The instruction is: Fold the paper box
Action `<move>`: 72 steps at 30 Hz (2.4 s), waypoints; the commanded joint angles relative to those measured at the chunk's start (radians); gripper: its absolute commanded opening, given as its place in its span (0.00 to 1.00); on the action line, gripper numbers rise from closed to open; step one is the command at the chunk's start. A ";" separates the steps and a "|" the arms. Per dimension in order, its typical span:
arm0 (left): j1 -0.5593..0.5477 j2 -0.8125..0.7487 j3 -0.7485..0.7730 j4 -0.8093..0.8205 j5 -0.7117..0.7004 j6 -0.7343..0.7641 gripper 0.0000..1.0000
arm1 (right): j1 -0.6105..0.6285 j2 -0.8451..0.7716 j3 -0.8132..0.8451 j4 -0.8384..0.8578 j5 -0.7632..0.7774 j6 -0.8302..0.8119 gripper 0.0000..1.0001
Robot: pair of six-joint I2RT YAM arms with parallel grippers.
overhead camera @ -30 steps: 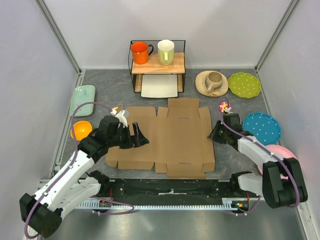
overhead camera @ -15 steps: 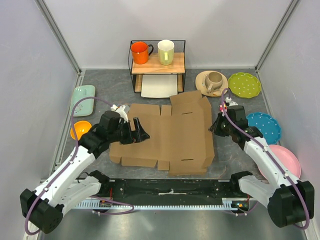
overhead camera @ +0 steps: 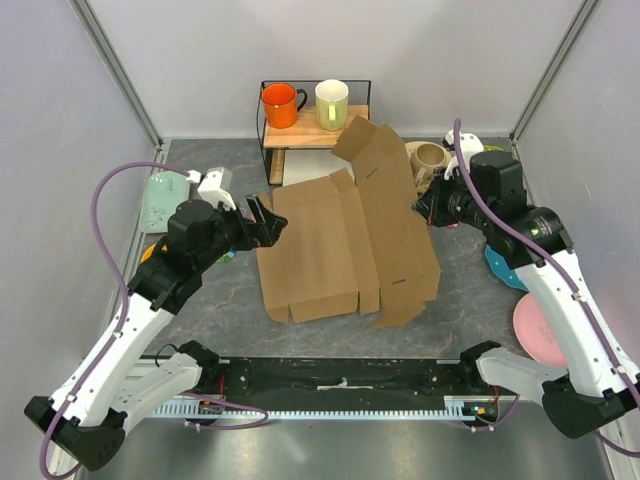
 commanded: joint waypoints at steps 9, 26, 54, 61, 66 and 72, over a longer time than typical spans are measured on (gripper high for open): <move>-0.006 -0.059 -0.074 0.593 0.051 0.371 0.99 | 0.141 0.055 0.377 -0.237 -0.174 -0.091 0.00; -0.004 0.104 -0.013 0.713 0.229 0.773 0.99 | 0.184 0.003 0.415 -0.288 -0.316 -0.096 0.00; -0.002 0.206 0.368 0.482 0.182 0.475 0.02 | 0.190 0.033 0.622 -0.188 0.123 0.051 0.98; -0.004 0.236 0.509 0.178 0.131 0.101 0.02 | 0.192 -0.017 0.639 -0.055 0.226 0.151 0.98; -0.002 0.204 0.453 -0.011 0.172 -0.130 0.02 | 0.190 -0.067 0.613 -0.035 0.415 0.152 0.98; -0.002 0.082 0.430 -0.078 0.134 -0.274 0.02 | 0.190 -0.104 0.621 -0.033 0.531 0.157 0.98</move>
